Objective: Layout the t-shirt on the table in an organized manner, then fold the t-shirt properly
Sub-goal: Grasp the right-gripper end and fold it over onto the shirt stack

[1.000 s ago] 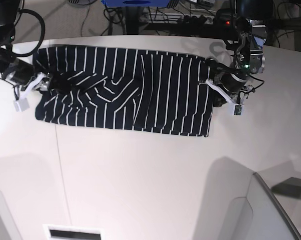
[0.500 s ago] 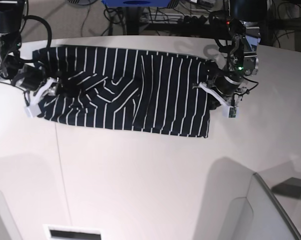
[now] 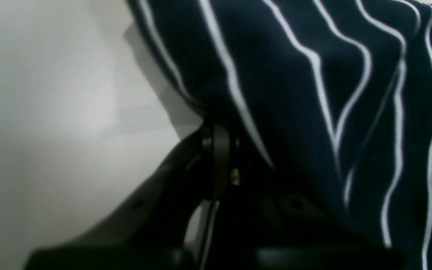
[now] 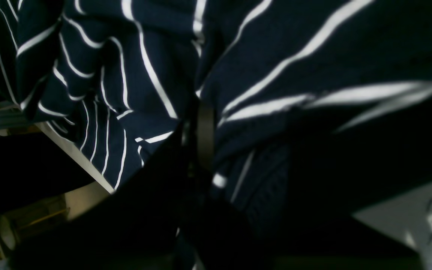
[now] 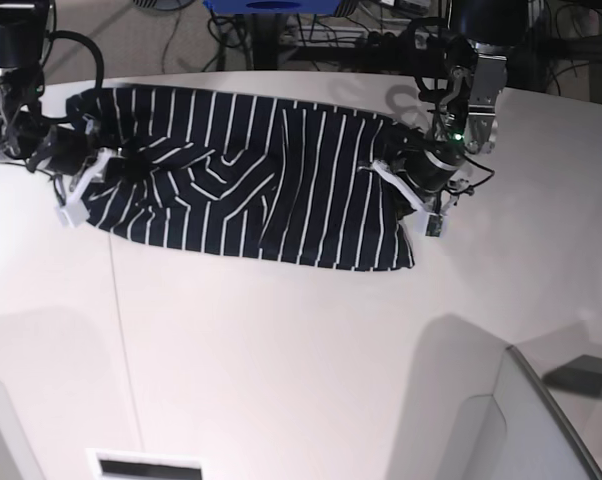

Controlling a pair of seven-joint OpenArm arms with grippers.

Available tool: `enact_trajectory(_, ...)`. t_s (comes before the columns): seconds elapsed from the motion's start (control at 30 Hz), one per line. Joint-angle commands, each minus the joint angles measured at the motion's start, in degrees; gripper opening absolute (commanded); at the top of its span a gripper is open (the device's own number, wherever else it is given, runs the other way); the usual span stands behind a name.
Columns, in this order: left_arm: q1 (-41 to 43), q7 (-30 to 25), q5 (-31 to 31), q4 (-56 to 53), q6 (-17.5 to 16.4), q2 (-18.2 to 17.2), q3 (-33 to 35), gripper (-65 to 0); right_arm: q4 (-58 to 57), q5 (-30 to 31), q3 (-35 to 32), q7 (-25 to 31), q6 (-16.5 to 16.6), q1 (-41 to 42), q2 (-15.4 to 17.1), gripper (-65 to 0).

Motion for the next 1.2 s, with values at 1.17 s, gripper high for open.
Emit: enact_trajectory(1.17, -5.49, 3.1, 0.27, -0.25, -0.38, 6.31, 10.66, -65.0, 43.14, -0.94, -19.74, -19.55, -49.72, 0.39, -3.7, -64.4)
